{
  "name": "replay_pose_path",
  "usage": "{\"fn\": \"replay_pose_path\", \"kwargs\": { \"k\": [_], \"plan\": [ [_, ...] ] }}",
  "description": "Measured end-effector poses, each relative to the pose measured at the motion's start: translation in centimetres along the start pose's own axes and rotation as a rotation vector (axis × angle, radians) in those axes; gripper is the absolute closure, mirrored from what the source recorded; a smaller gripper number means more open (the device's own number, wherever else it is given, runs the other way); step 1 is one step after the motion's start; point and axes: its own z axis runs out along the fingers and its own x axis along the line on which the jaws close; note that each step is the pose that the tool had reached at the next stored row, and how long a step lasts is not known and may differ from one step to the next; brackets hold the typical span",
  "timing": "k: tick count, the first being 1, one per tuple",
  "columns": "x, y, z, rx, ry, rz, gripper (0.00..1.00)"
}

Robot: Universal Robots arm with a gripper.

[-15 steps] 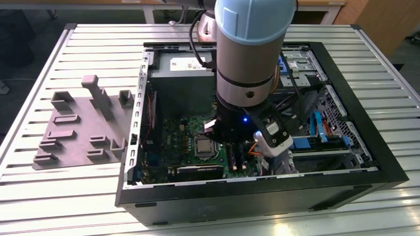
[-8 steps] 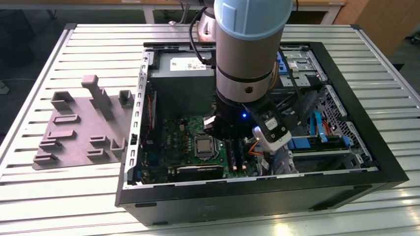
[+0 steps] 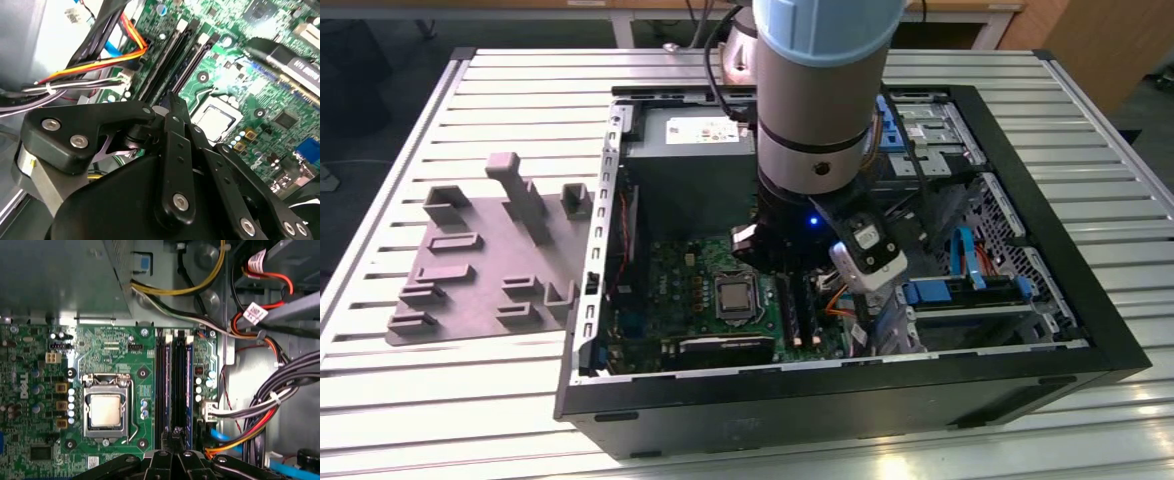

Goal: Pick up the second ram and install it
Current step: 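Press down the second ram until it locks into place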

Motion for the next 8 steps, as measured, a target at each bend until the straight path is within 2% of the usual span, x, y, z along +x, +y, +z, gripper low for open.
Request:
{"fn": "replay_pose_path", "kwargs": {
  "k": [5, 8],
  "plan": [
    [0.01, 0.78, 0.0, 0.0, 0.0001, 0.0, 0.89],
    [0.0, 0.96, 0.0, -0.0001, 0.0, 0.0, 0.89]
  ]
}}
